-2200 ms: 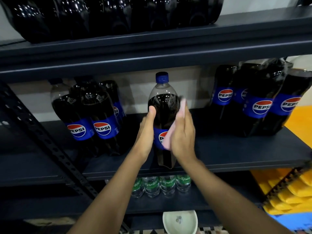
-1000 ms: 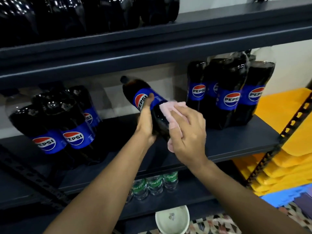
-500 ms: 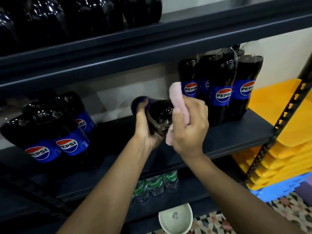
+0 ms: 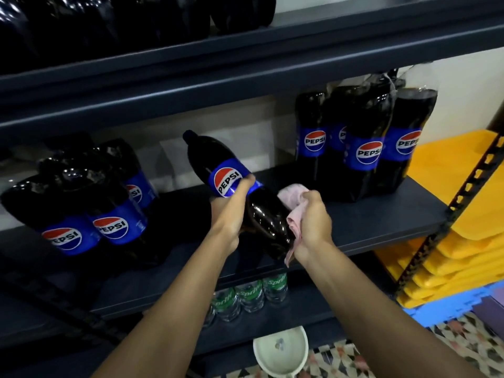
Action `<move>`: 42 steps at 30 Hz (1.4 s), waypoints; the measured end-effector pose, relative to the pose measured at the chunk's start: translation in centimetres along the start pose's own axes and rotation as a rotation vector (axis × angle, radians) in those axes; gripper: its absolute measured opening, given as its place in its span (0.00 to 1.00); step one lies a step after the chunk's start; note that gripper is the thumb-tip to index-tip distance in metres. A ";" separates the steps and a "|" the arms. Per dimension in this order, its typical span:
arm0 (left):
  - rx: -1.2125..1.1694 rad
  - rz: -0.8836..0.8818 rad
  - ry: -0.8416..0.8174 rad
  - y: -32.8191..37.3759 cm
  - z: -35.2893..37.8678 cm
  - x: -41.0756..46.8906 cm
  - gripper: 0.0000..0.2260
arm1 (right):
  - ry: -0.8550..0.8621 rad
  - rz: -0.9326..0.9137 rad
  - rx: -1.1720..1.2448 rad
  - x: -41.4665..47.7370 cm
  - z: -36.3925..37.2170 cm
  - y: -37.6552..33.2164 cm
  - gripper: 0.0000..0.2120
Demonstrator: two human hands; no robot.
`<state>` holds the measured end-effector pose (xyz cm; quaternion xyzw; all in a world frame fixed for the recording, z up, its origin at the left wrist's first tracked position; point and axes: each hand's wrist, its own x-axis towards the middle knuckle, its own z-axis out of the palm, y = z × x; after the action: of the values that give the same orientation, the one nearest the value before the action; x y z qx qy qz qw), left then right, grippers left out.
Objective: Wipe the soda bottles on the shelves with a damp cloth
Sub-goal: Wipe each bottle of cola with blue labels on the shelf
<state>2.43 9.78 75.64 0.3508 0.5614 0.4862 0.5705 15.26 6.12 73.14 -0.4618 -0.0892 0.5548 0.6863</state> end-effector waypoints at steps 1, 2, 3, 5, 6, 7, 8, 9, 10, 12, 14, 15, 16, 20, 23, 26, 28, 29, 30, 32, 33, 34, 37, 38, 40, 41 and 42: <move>0.051 0.031 0.035 -0.4 -0.2 0.1 0.40 | 0.008 0.087 0.033 0.3 -0.6 0.5 0.19; 0.101 0.060 0.068 -0.8 -0.6 0.3 0.44 | -0.016 0.175 0.073 0.7 -1.1 1.1 0.21; 0.154 0.092 0.092 -1.3 -1.0 0.7 0.46 | -0.022 0.229 0.105 1.0 -1.7 1.5 0.22; 0.248 0.157 0.121 -1.7 -1.8 1.1 0.43 | -0.034 0.267 0.140 1.8 -2.9 1.8 0.24; 0.295 0.184 0.130 -1.7 -2.2 1.0 0.41 | -0.049 0.251 0.164 2.2 -3.3 1.6 0.26; 0.342 0.213 0.137 -1.7 -2.5 1.0 0.38 | -0.028 0.202 0.146 2.6 -3.6 1.3 0.28; 0.383 0.230 0.141 -1.7 -3.0 1.0 0.35 | -0.023 0.132 0.097 3.1 -3.9 1.0 0.28; 0.410 0.246 0.143 -1.7 -3.3 1.0 0.34 | 0.026 0.014 -0.046 3.2 -4.1 0.4 0.25; 0.430 0.256 0.149 -1.7 -3.7 1.0 0.32 | 0.079 -0.139 -0.241 3.5 -4.4 0.0 0.20; 0.450 0.268 0.182 -1.7 -4.2 1.1 0.31 | 0.140 -0.595 -0.804 4.1 -5.3 -0.1 0.15; 0.462 0.280 0.221 -1.9 -4.5 1.1 0.30 | 0.070 -0.948 -1.473 5.1 -6.6 1.3 0.16; 0.463 0.287 0.235 -2.0 -4.6 1.1 0.30 | 0.011 -0.983 -1.721 5.9 -7.5 2.8 0.19; 0.461 0.297 0.245 -2.0 -4.7 1.2 0.30 | -0.044 -0.927 -1.878 6.5 -8.0 4.1 0.22; 0.496 0.371 0.287 -1.9 -5.4 1.2 0.32 | -0.116 -0.698 -2.005 5.9 -7.3 6.3 0.25; 0.523 0.415 0.291 -2.2 -5.9 1.1 0.34 | -0.084 -0.673 -2.058 5.6 -7.1 6.7 0.28; 0.508 0.439 0.283 -2.6 -5.9 0.8 0.35 | -0.078 -0.642 -2.055 5.3 -7.0 6.4 0.30; 0.487 0.453 0.270 -3.0 -6.1 0.4 0.36 | -0.100 -0.609 -2.007 5.1 -6.4 6.0 0.28; 0.479 0.459 0.266 -3.1 -6.3 0.2 0.36 | -0.121 -0.607 -1.952 4.9 -5.8 5.9 0.28; 0.472 0.467 0.259 -3.2 -6.5 0.1 0.36 | -0.152 -0.631 -1.881 4.5 -5.1 5.8 0.28; 0.475 0.479 0.227 -3.5 -6.7 -0.3 0.38 | -0.256 -0.683 -1.666 3.4 -3.7 5.3 0.27; 0.483 0.482 0.211 -3.6 -6.9 -0.4 0.38 | -0.326 -0.691 -1.538 2.8 -2.8 5.0 0.26; 0.491 0.483 0.189 -3.7 -7.0 -0.6 0.39 | -0.388 -0.683 -1.431 2.3 -2.1 4.7 0.25; 0.496 0.473 0.105 -3.6 -7.9 -1.1 0.40 | -0.512 -0.641 -1.256 0.9 -0.3 3.8 0.25; 0.499 0.476 0.081 -3.5 -8.3 -1.2 0.38 | -0.544 -0.610 -1.232 0.8 0.2 3.5 0.27; 0.517 0.506 0.068 -3.3 -9.3 -1.3 0.35 | -0.607 -0.546 -1.242 0.8 0.9 3.2 0.32; 0.536 0.517 0.066 -3.4 -9.8 -1.5 0.35 | -0.631 -0.527 -1.274 1.0 1.0 3.2 0.34; 0.550 0.515 0.066 -3.5 -10.3 -1.6 0.36 | -0.652 -0.520 -1.314 1.2 1.0 3.1 0.37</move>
<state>-6.99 5.77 71.55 0.6048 0.5824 0.4557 0.2956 12.89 7.53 70.97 -0.5517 -0.7023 0.3172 0.3190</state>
